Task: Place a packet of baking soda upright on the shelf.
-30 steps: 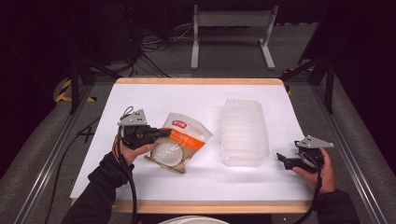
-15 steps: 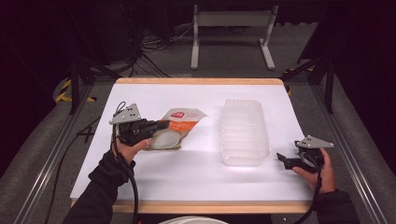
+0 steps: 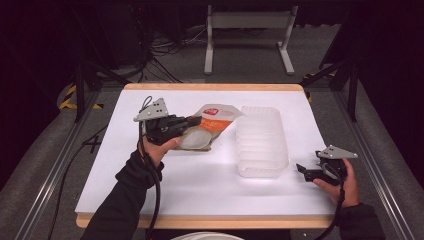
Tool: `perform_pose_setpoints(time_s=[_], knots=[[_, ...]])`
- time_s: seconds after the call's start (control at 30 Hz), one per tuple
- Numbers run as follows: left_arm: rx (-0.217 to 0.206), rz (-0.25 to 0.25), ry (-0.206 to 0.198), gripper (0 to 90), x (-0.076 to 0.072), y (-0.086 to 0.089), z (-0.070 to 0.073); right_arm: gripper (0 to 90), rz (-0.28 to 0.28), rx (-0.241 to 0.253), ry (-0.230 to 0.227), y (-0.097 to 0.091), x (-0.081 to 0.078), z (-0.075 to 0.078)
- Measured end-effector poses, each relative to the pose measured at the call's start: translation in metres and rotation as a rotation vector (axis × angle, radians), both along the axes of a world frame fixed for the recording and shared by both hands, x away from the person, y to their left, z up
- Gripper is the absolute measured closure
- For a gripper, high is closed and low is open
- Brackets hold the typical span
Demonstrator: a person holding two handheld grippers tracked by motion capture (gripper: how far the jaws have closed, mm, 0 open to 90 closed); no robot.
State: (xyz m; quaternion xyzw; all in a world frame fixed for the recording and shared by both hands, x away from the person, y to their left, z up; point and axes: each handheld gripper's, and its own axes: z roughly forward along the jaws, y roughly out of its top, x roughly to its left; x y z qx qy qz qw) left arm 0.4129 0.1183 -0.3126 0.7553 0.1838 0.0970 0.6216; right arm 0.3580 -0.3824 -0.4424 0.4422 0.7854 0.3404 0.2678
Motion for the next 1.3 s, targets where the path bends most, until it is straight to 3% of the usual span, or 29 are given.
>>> perform_pose_setpoints(time_s=[0.23,0.4,0.77,1.3], knots=[[-0.020,-0.054,-0.004,90.0,0.011,-0.042,0.004,11.3,0.004,0.003,0.000,-0.001,0.000,0.000],[-0.032,-0.080,-0.020,90.0,0.010,-0.062,0.009,11.3,0.003,0.003,0.002,0.000,0.000,0.000],[-0.080,-0.200,-0.038,90.0,0.006,-0.115,0.011,11.2,0.007,0.006,0.004,-0.001,0.000,0.000],[-0.140,-0.237,-0.027,90.0,0.008,-0.170,-0.005,11.2,0.012,0.008,0.005,-0.001,0.000,0.000]])
